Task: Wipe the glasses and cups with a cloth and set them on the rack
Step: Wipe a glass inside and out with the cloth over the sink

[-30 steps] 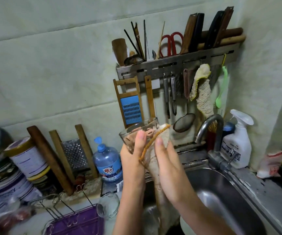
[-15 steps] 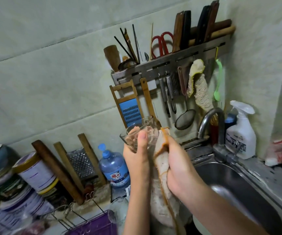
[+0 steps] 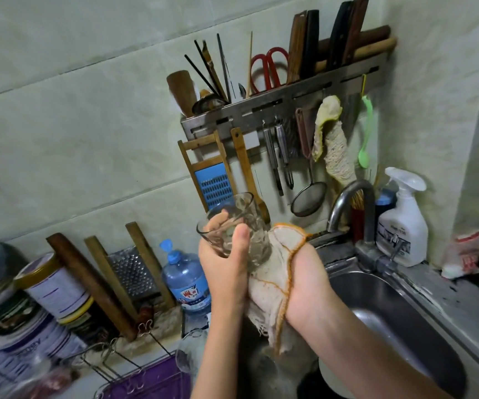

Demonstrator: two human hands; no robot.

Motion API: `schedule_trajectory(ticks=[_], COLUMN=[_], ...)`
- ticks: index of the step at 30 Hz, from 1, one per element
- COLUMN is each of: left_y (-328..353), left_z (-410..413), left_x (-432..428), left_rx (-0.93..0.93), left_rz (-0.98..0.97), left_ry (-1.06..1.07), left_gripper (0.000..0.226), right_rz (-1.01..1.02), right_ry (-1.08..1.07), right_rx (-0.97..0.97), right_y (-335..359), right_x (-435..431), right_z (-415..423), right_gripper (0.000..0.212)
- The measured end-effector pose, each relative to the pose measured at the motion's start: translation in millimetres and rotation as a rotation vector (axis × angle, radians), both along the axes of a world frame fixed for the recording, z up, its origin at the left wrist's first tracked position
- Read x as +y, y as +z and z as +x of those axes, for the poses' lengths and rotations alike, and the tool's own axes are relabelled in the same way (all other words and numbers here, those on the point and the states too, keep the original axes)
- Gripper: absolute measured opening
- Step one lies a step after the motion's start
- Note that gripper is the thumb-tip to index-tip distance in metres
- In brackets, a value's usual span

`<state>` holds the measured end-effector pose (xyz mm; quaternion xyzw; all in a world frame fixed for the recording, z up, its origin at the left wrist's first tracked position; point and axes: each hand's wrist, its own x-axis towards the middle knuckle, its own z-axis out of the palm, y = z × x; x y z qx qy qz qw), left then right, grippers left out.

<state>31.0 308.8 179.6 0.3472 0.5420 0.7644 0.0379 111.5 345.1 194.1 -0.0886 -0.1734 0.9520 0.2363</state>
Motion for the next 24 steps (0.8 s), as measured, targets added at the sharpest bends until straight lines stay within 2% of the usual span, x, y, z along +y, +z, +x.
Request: schedule_trajectory(ticks=[5,7,15,18,21,24], left_y=[-3,-8,-19,-25,-35,-46], left_z=[7,19,28,29,47,68], left_x=[1,2,22,33,42,48], left_rx=[0.056,0.081,0.055,0.007,-0.035,-0.070], left_rz=[-0.033,-0.053,-0.112,-0.117,-0.116,-0.116], left_ry=[-0.019,-0.057,0.059,0.086,0.106,0.118], left_gripper=[0.056,0.049,0.063,0.071,0.058,0.059], right_rz=[-0.027,-0.024,-0.137,-0.121,-0.081,-0.061], right_ry=[0.045,0.037,0.161,0.151,0.137,0.139], right_rx=[0.015,-0.023,0.045,-0.025,-0.063,-0.117], right_y=[-3,-6,-33,-25,-34,-56], right_x=[16,25,44,52,64,75], right_z=[15,7,17,38,37,25], right_gripper=[0.055,0.052,0.056,0.055,0.053,0.053])
